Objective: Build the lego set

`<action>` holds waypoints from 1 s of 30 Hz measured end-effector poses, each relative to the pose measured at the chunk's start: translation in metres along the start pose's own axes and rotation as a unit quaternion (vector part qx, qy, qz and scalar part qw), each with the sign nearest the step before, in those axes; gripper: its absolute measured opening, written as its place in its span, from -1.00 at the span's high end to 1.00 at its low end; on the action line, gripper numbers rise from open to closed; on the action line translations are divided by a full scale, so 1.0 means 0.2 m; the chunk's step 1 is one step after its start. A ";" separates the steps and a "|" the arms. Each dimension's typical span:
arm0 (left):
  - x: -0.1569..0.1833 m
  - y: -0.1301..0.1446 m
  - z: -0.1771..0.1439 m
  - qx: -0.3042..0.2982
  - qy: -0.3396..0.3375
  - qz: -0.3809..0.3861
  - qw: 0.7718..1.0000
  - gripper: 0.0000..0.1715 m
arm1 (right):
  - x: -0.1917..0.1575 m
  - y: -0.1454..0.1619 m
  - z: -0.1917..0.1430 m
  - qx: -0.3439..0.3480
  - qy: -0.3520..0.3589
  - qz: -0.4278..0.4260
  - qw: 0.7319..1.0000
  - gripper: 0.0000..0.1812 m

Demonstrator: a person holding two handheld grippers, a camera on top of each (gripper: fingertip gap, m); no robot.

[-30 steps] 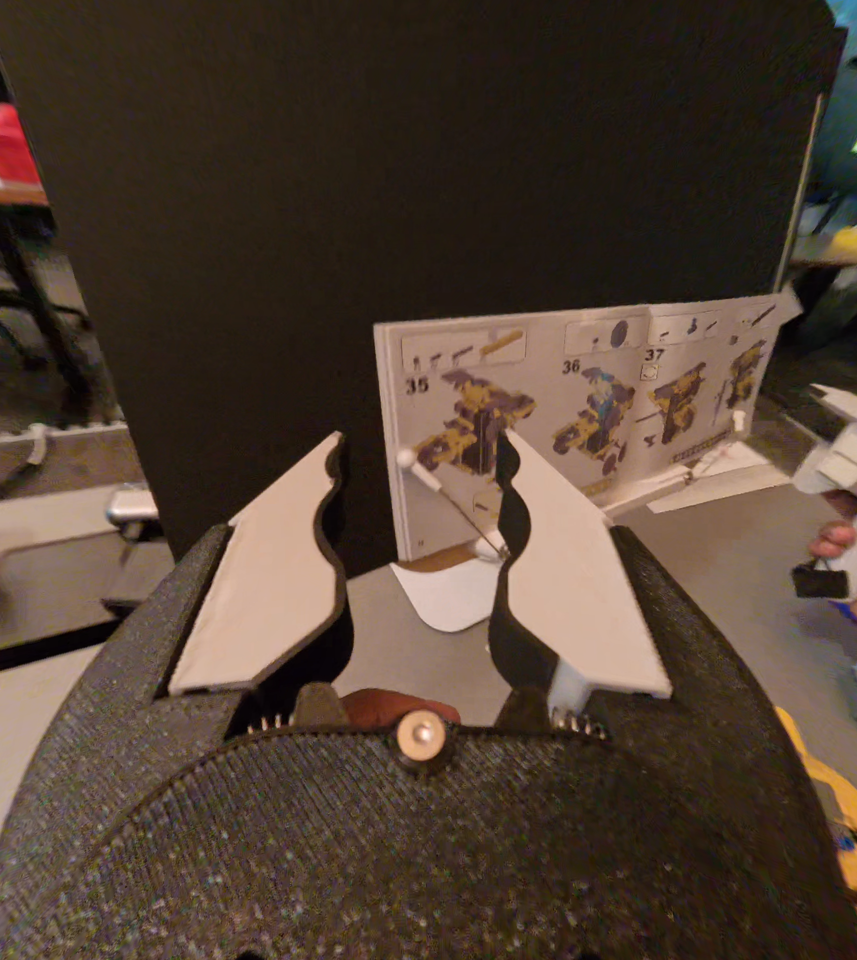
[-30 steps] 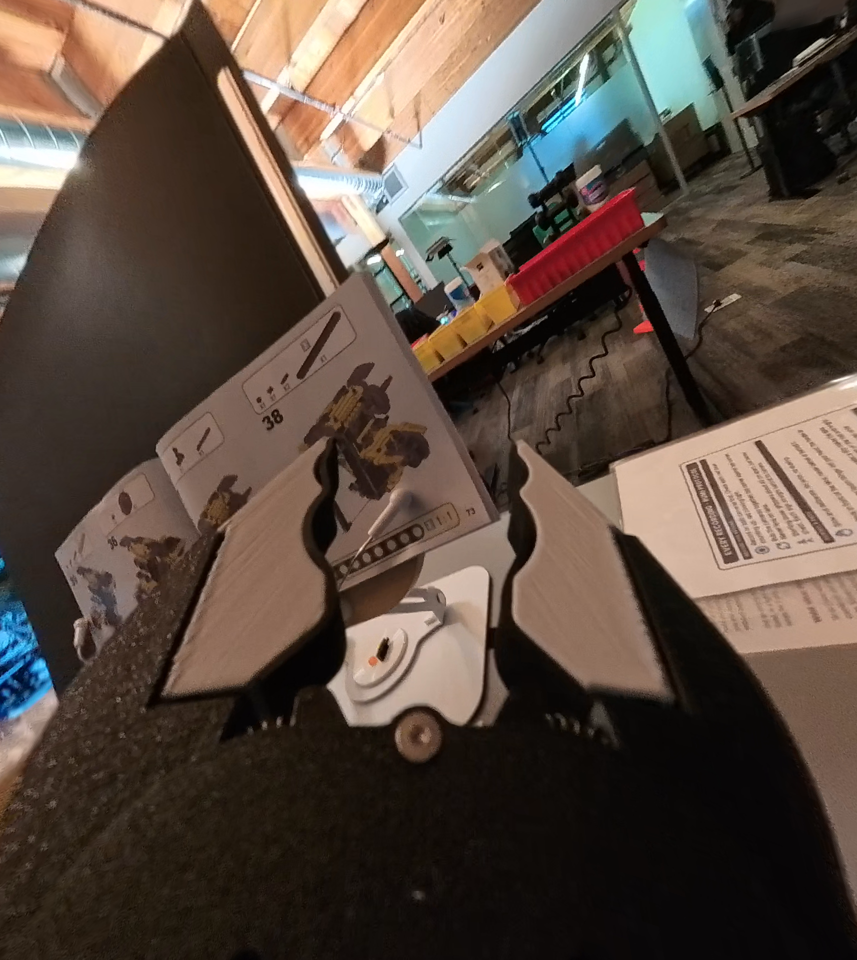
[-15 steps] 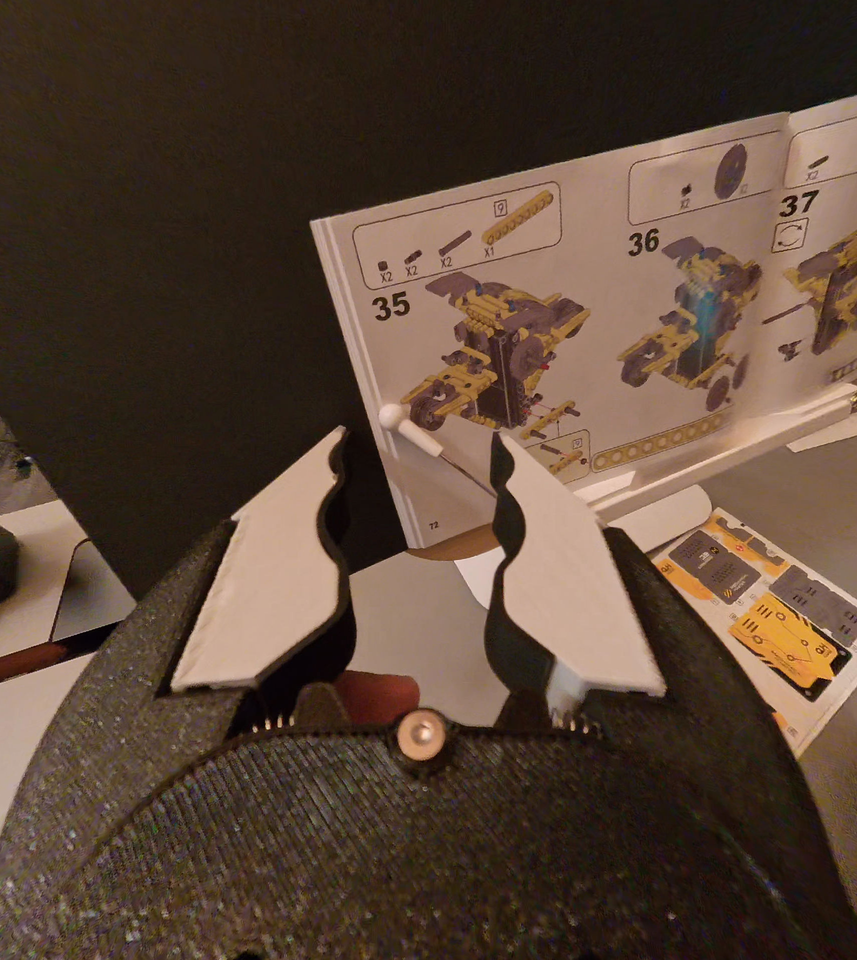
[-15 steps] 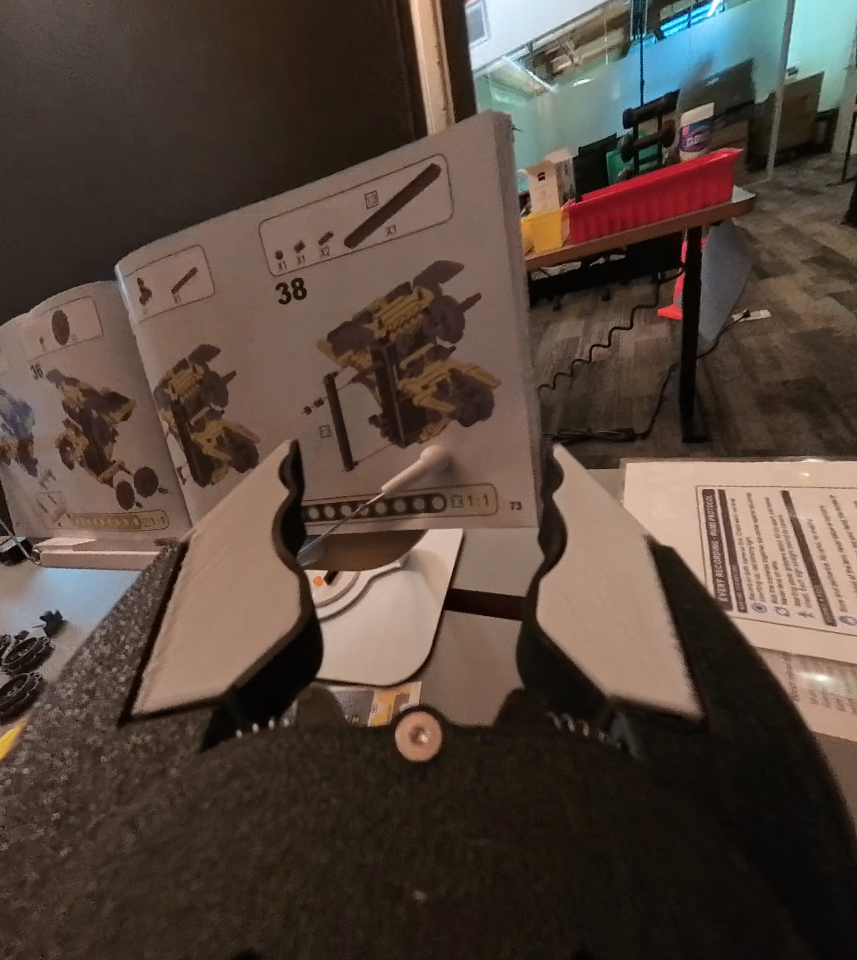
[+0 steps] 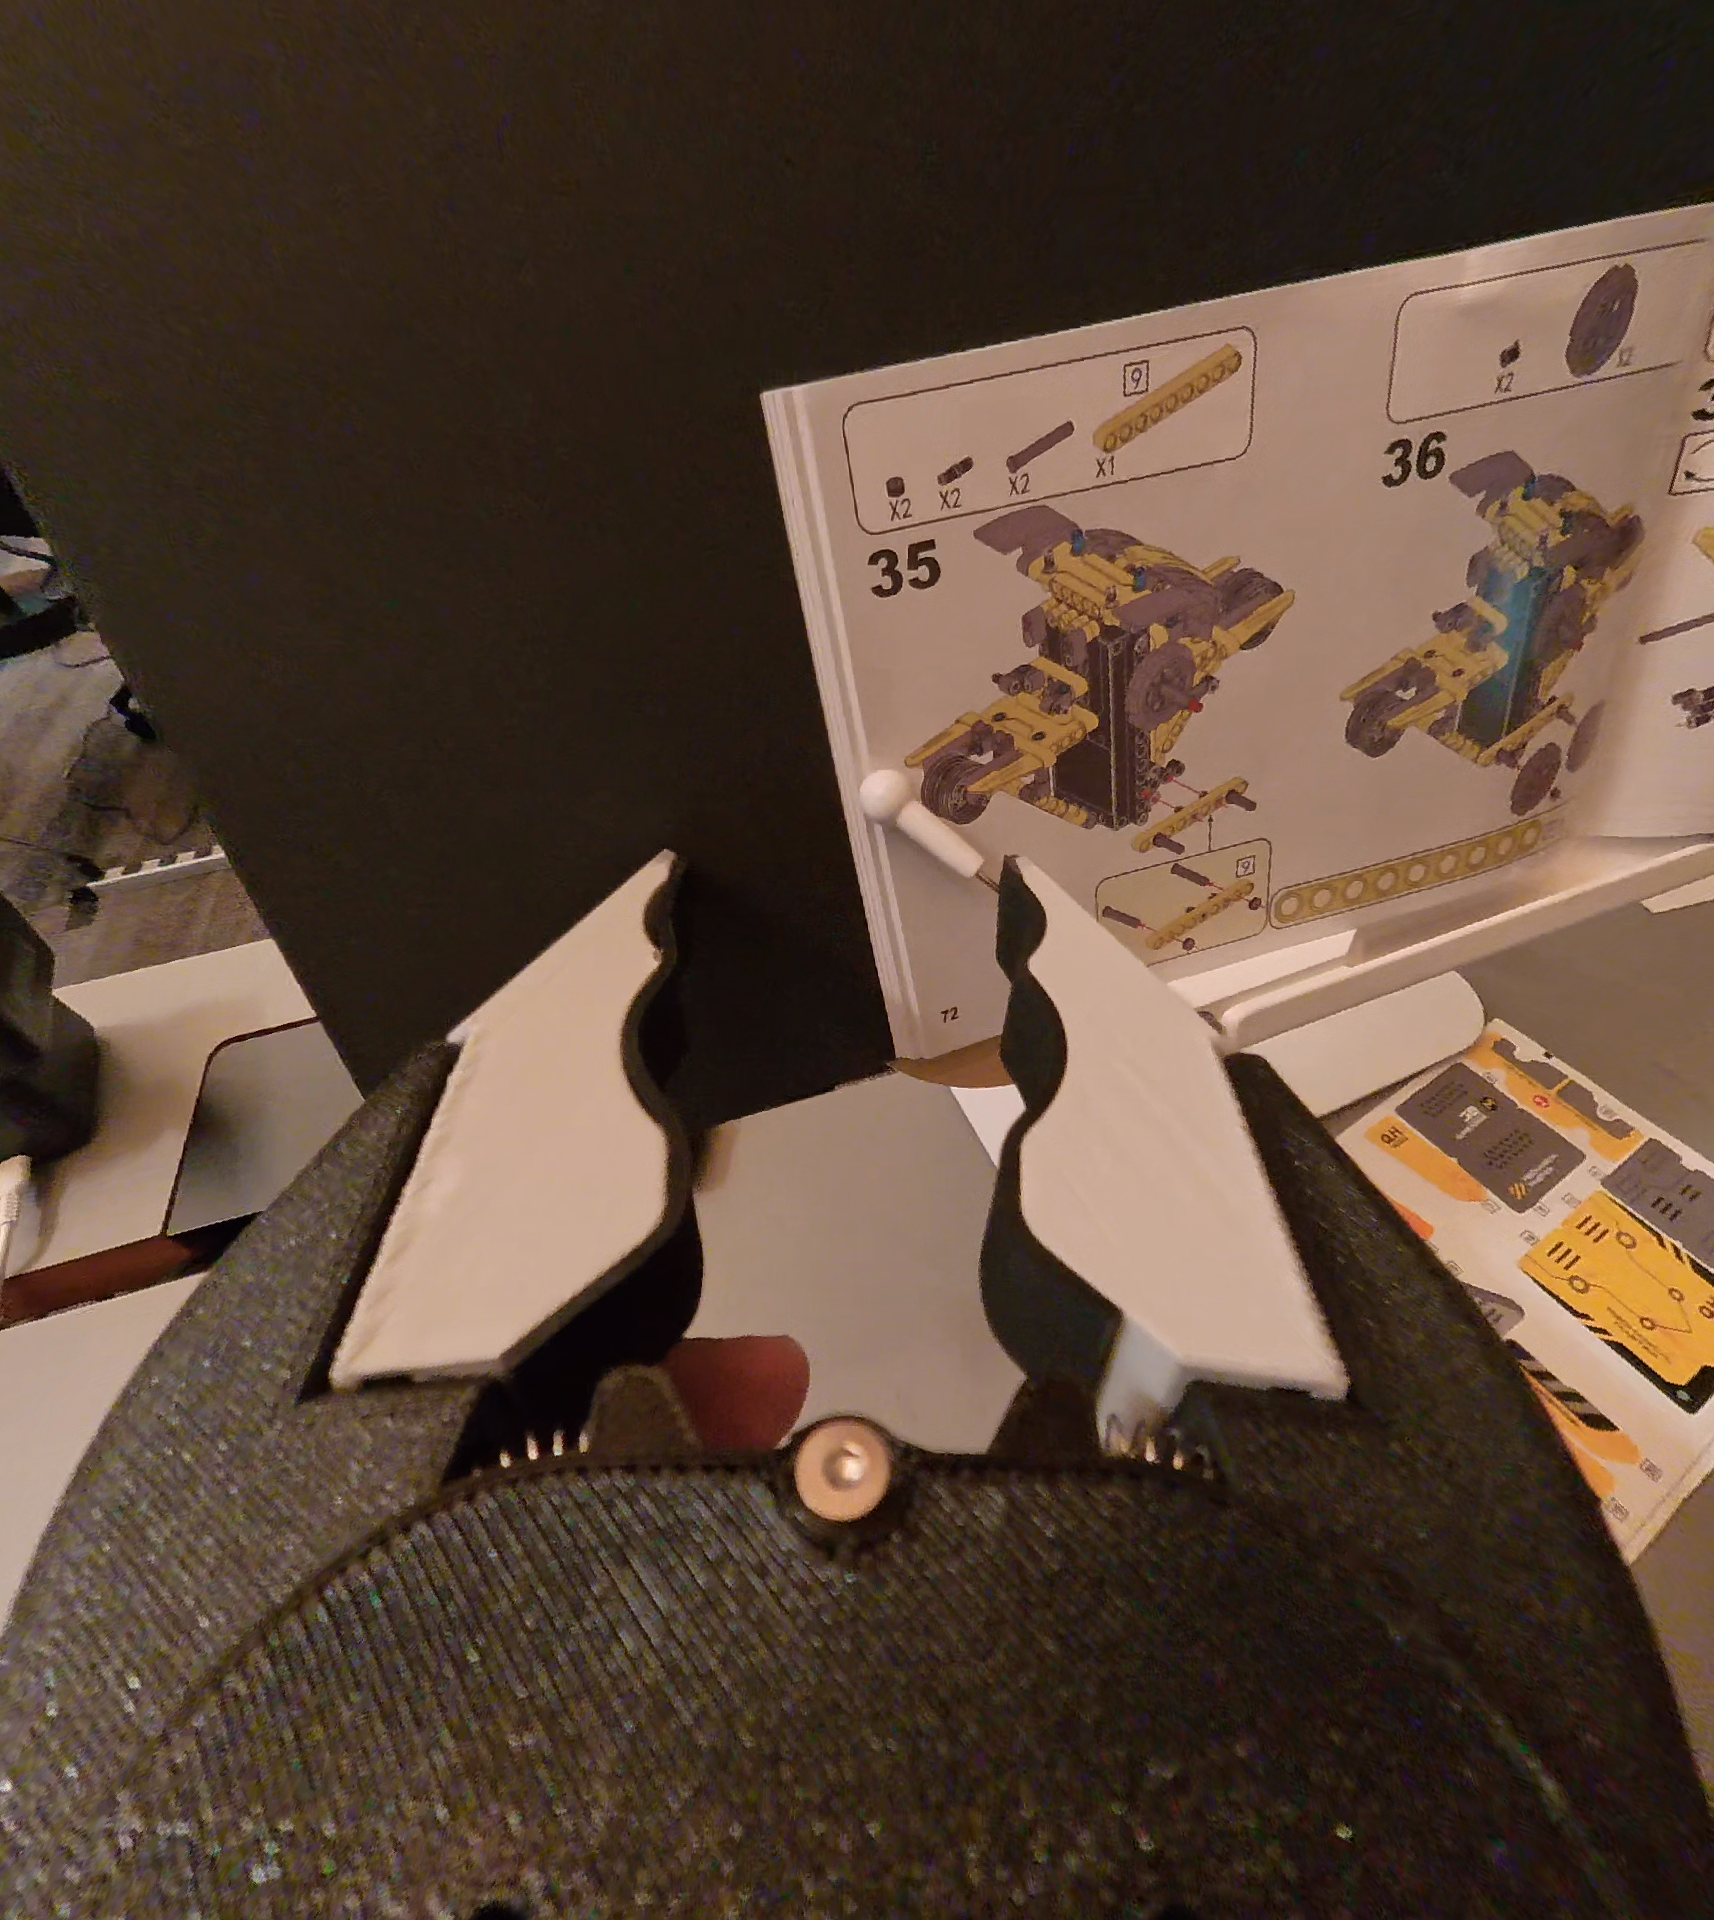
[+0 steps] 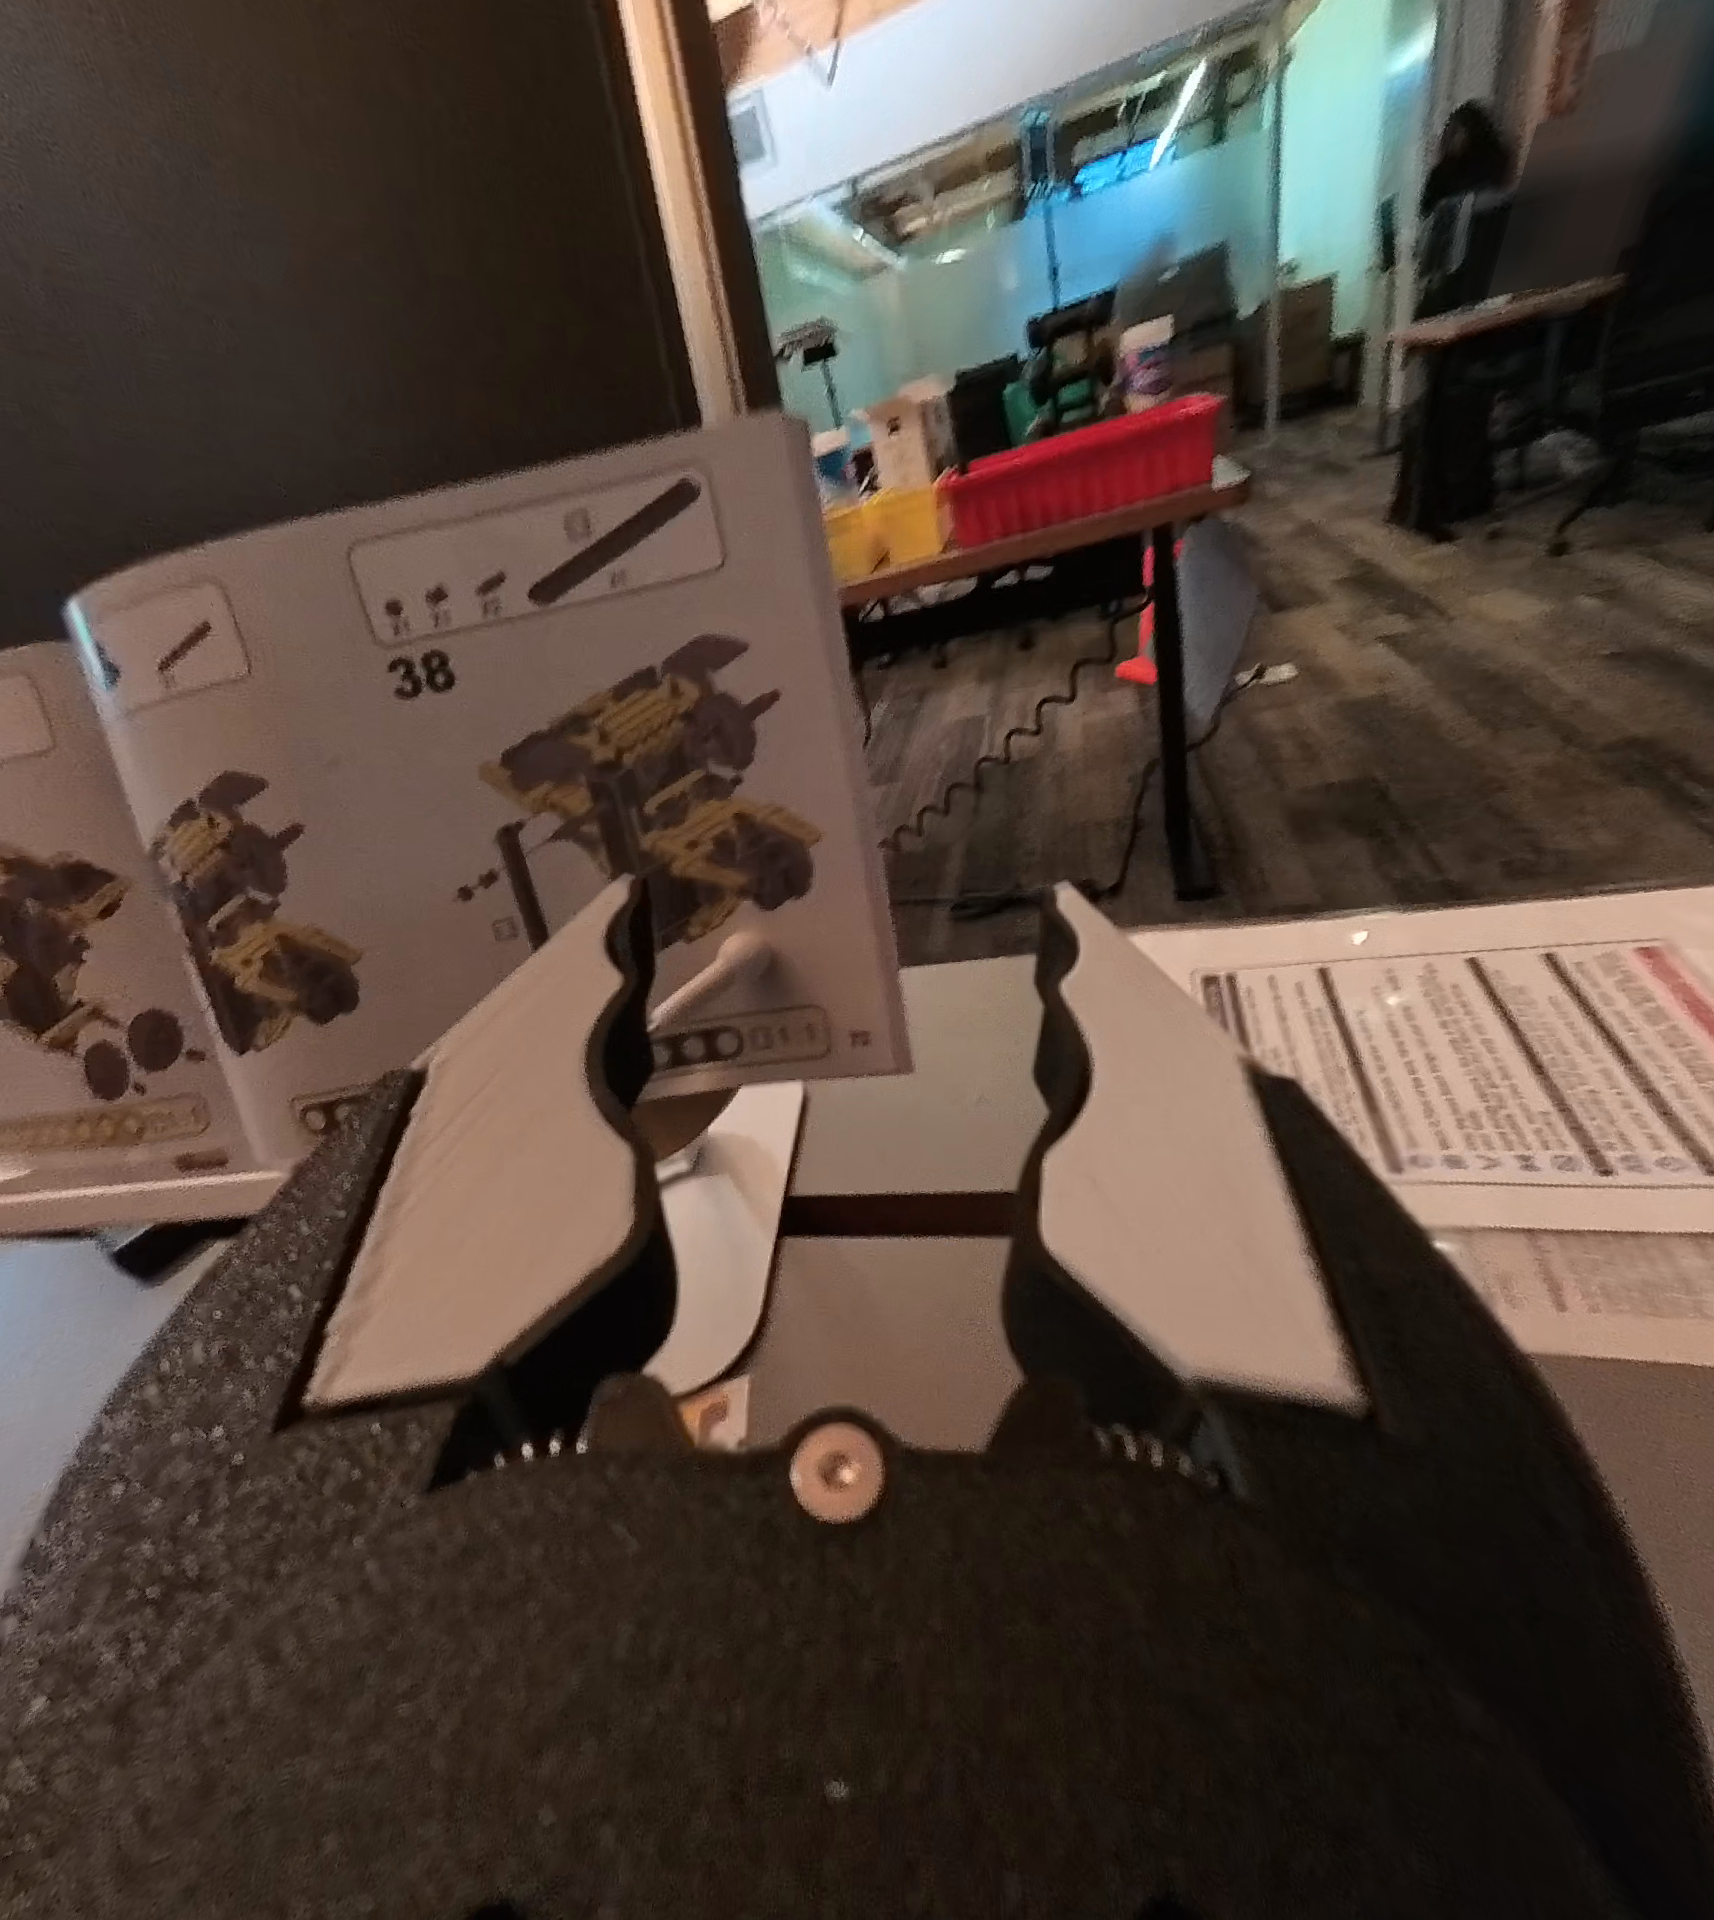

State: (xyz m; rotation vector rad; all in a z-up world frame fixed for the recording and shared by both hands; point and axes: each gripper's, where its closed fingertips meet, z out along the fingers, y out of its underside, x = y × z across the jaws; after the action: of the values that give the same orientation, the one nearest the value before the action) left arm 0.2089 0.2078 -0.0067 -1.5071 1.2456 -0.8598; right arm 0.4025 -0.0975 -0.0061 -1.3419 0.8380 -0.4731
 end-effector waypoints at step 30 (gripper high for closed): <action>-0.01 -0.07 -0.11 0.031 0.053 -0.067 0.996 0.19 | -0.17 -0.48 -0.30 0.125 -0.004 -0.048 0.991 0.30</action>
State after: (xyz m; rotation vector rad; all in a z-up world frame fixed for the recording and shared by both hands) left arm 0.1914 0.2055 0.0136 -1.5253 1.1921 -1.0693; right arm 0.3512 -0.1301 0.0956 -1.1546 0.6852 -0.6264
